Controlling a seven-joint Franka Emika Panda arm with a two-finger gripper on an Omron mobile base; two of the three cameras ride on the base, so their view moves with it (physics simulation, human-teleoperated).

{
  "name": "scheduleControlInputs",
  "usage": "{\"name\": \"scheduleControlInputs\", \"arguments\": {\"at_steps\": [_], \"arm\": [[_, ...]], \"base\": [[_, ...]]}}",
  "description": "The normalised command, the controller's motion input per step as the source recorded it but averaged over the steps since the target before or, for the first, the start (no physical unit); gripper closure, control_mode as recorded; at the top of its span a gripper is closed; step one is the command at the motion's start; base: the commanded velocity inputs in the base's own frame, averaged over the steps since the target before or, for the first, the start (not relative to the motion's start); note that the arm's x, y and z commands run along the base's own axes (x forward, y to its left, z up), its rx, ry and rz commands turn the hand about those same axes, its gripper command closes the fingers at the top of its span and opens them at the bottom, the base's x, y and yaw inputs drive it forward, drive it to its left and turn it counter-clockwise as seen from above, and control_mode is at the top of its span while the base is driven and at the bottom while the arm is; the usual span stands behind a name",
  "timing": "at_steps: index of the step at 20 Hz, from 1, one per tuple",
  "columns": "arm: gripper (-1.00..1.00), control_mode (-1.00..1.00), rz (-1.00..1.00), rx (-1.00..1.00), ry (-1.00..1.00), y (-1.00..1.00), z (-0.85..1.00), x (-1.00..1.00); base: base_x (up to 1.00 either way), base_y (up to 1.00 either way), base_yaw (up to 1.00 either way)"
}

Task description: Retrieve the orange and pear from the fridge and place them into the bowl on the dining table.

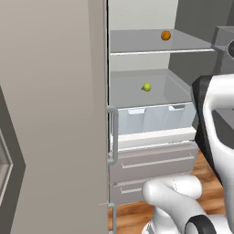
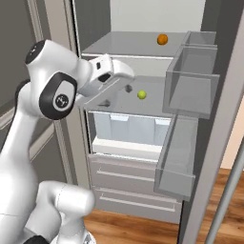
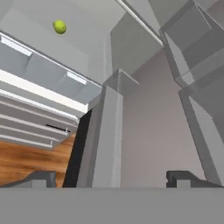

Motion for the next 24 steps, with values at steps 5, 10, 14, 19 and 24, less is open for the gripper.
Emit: {"name": "scheduleControlInputs", "arguments": {"at_steps": [5,10,14,19,24], "arm": [[-1.00,-1.00,0.00,-0.19,0.05,-0.57,0.22,0.00],[-1.00,-1.00,0.00,-0.13,0.07,-0.54,0.00,0.14],[-1.00,-1.00,0.00,-0.12,0.00,-0.40,-0.21,0.49],[-1.00,-1.00,0.00,-0.12,0.01,-0.58,-0.21,0.31],[-1.00,-1.00,-0.03,-0.08,0.00,-0.96,0.00,0.08]], "base": [[0.00,0.00,0.00],[0.00,0.00,0.00],[0.00,0.00,0.00],[0.00,0.00,0.00],[0.00,0.00,0.00]]}}
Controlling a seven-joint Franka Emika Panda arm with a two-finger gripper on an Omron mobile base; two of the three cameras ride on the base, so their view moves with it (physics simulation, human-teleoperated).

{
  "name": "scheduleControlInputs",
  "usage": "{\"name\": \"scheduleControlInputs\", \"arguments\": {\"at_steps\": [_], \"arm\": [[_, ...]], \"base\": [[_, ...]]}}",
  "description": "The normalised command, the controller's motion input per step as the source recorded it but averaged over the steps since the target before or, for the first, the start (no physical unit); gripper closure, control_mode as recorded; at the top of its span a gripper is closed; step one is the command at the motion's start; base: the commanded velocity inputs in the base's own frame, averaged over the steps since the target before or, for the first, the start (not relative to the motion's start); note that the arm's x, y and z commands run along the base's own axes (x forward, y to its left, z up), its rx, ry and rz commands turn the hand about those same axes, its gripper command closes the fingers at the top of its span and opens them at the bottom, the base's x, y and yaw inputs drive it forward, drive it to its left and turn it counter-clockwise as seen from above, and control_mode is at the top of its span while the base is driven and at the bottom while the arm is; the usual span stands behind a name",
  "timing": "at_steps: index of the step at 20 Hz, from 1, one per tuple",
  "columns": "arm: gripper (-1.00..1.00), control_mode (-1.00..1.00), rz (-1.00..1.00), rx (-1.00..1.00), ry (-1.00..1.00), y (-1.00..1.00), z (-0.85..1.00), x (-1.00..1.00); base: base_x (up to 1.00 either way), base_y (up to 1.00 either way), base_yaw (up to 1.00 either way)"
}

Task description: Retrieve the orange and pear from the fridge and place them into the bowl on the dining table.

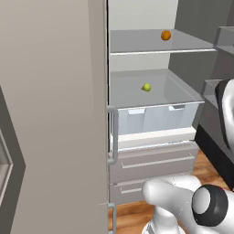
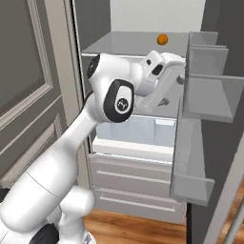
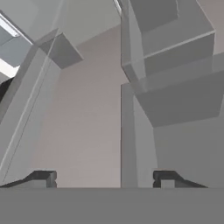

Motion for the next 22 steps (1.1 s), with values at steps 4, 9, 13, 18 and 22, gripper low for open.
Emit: {"name": "scheduleControlInputs", "arguments": {"at_steps": [4,9,13,18,22], "arm": [[-1.00,-1.00,-0.06,-0.04,0.04,-1.00,0.00,0.13],[-1.00,-1.00,-0.06,-0.01,0.01,-0.98,0.00,-0.01],[-1.00,-1.00,0.00,0.00,-0.15,-0.26,0.25,-0.79],[-1.00,-1.00,0.00,0.00,-0.50,0.36,0.06,-1.00],[-1.00,-1.00,0.00,0.00,-0.52,0.93,-0.24,-1.00]], "base": [[0.00,0.00,0.00],[0.00,0.00,0.00],[0.00,0.00,0.00],[0.00,0.00,0.00],[0.00,0.00,0.00]]}}
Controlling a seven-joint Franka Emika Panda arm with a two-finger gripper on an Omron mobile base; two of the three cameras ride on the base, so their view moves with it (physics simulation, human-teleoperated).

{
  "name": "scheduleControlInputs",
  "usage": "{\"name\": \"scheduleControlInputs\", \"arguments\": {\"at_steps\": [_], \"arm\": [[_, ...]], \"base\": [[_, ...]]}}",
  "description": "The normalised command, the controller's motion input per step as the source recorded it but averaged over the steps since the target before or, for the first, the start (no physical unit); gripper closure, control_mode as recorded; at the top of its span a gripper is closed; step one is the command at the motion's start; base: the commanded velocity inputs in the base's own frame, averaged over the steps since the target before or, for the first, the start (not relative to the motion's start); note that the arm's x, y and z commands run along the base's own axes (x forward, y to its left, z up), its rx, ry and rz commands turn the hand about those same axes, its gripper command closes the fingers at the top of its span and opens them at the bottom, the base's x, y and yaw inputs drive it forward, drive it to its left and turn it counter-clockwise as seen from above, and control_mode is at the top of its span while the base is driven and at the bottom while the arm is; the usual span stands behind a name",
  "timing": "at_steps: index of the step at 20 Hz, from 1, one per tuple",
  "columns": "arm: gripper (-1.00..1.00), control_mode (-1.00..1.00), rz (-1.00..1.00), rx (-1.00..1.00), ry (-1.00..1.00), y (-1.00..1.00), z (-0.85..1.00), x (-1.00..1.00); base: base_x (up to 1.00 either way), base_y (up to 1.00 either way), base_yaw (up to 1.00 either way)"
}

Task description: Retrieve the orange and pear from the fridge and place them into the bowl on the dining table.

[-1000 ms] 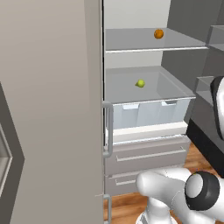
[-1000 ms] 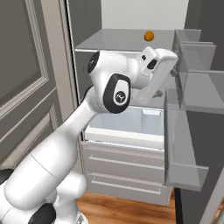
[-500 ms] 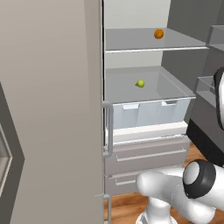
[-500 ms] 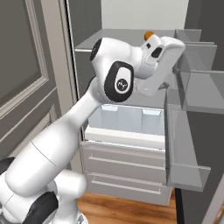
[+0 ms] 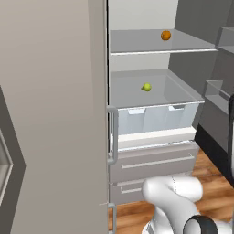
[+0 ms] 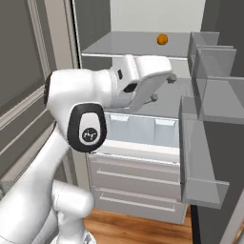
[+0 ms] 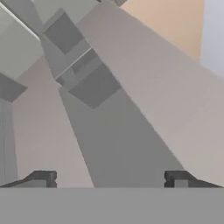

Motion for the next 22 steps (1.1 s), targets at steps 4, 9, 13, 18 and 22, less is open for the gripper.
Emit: {"name": "scheduleControlInputs", "arguments": {"at_steps": [4,9,13,18,22], "arm": [[-1.00,-1.00,0.00,0.00,-0.11,1.00,-0.15,-0.83],[-1.00,-1.00,0.00,0.07,0.01,0.96,0.00,-0.47],[-1.00,-1.00,0.00,0.13,0.07,1.00,0.00,-0.46],[-1.00,-1.00,0.01,0.27,0.12,0.82,0.00,-0.26],[-1.00,-1.00,0.17,0.48,0.06,0.18,-0.14,-0.20]], "base": [[0.00,0.00,0.00],[0.00,0.00,0.00],[0.00,0.00,0.00],[0.00,0.00,0.00],[0.00,0.00,0.00]]}}
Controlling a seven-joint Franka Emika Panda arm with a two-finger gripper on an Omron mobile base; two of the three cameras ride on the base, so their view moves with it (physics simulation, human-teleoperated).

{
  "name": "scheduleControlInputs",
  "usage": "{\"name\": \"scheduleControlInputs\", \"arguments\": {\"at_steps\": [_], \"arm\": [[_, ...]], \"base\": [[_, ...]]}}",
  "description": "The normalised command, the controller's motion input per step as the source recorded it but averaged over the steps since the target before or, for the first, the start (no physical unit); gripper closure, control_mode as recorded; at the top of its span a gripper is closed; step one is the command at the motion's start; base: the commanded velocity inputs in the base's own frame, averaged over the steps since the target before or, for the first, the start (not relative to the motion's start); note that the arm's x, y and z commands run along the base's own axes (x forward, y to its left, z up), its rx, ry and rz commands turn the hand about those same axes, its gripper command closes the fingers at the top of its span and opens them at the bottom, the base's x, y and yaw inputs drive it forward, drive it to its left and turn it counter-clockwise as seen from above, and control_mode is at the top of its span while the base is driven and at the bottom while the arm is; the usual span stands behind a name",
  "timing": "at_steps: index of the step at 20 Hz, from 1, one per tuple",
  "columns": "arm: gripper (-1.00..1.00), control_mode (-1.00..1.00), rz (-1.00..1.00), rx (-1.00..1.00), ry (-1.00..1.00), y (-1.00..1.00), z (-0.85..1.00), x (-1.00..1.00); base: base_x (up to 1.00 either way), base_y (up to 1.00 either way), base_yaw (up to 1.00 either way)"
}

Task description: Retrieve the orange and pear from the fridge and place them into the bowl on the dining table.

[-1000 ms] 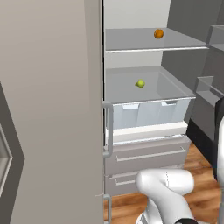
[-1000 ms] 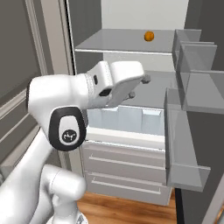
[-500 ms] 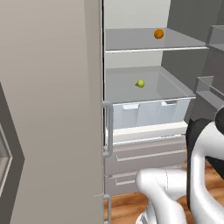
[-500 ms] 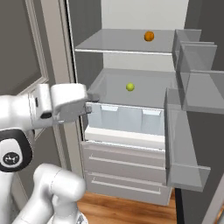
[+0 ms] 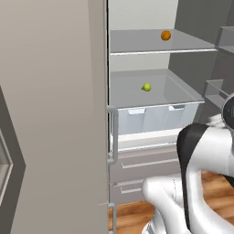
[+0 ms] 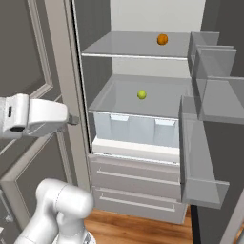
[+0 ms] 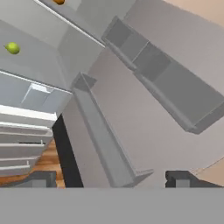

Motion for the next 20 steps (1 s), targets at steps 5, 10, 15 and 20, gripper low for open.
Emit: {"name": "scheduleControlInputs", "arguments": {"at_steps": [5,10,15,20], "arm": [[-1.00,-1.00,0.43,0.59,-0.02,0.00,-0.74,-0.08],[-1.00,-1.00,0.43,0.43,-0.10,0.22,-0.75,-0.05],[-1.00,-1.00,0.35,0.31,0.04,0.50,-0.06,0.28],[-1.00,-1.00,0.12,0.13,0.05,0.31,0.08,0.70]], "base": [[0.00,0.00,0.00],[0.00,0.00,0.00],[0.00,0.00,0.00],[0.00,0.00,0.00]]}}
